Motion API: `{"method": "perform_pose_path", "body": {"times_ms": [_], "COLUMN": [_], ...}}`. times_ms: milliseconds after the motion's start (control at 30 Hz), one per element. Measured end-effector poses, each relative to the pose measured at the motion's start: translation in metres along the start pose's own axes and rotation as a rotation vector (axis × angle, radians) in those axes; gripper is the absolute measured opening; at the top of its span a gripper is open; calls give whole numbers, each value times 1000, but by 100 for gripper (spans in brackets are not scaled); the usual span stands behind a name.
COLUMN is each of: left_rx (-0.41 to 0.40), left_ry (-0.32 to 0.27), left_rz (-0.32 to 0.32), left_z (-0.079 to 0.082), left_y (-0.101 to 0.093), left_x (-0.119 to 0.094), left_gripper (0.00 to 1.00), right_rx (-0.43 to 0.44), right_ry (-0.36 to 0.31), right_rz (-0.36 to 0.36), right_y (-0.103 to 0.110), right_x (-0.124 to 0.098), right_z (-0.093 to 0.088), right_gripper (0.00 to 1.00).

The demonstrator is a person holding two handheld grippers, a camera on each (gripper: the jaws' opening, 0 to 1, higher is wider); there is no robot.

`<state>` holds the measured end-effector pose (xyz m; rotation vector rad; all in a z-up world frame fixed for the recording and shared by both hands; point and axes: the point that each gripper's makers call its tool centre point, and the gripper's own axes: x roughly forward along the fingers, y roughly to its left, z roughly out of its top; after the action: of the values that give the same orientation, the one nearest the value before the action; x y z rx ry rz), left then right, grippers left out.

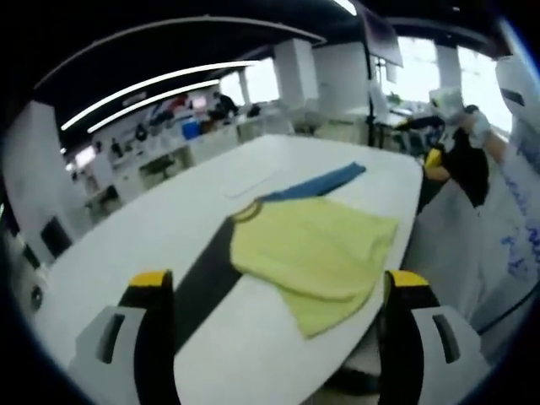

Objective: Fold the garment on the visible template until the final outline fits inside the template.

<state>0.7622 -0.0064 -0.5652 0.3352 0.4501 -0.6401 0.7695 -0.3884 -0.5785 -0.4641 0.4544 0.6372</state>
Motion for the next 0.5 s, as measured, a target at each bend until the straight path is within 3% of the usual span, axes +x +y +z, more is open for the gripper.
{"method": "perform_pose_path", "body": {"times_ms": [200,367,500], "left_rx": [-48,-65,-99], "left_ry": [2,3,-55], "left_rz": [-5,-1,-3], "left_z": [3,2,12], "left_y": [-17,-31,-46], "left_x": [7,11,10], "left_gripper": [99,99,99], "right_rx": [11,-29,-36], "right_ry": [-46,-47,-64], "right_rz": [-20,35,39], "right_y": [-15,-5,-11], "right_x": [-16,-16,-22], "right_z": [-3,-8,-10], "right_gripper": [100,100,100]}}
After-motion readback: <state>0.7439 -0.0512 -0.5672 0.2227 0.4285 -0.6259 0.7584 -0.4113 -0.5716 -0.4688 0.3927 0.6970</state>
